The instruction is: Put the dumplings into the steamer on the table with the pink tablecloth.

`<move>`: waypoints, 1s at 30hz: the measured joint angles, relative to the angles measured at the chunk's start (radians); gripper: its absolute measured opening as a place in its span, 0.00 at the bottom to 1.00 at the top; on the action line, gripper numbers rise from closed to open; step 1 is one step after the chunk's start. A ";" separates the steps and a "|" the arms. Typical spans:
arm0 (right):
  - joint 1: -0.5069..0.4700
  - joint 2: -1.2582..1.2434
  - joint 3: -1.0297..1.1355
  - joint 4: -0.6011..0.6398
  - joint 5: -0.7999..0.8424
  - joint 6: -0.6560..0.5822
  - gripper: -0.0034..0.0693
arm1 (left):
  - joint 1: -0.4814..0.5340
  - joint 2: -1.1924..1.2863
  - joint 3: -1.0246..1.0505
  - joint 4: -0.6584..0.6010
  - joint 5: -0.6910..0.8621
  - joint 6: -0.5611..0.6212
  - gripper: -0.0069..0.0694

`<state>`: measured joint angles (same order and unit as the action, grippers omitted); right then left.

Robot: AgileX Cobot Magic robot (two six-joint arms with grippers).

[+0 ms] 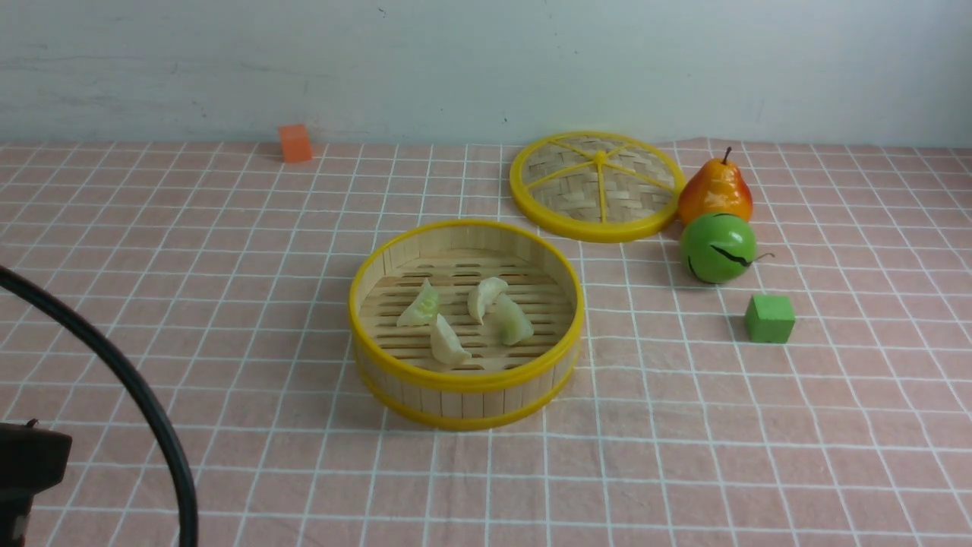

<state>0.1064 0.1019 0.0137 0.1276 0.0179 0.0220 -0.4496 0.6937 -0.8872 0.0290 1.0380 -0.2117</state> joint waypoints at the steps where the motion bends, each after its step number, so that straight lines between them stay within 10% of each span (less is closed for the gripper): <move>1: -0.038 -0.024 0.009 -0.021 0.035 0.033 0.02 | 0.000 0.000 0.000 0.000 0.000 0.000 0.19; 11: -0.143 -0.111 0.006 -0.086 0.350 0.060 0.02 | 0.000 0.000 0.000 0.000 0.000 0.000 0.21; 30: -0.143 -0.111 0.002 -0.060 0.369 0.057 0.03 | 0.000 0.000 0.000 0.000 0.000 0.000 0.22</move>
<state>-0.0369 -0.0091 0.0152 0.0675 0.3872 0.0789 -0.4496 0.6937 -0.8872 0.0290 1.0380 -0.2117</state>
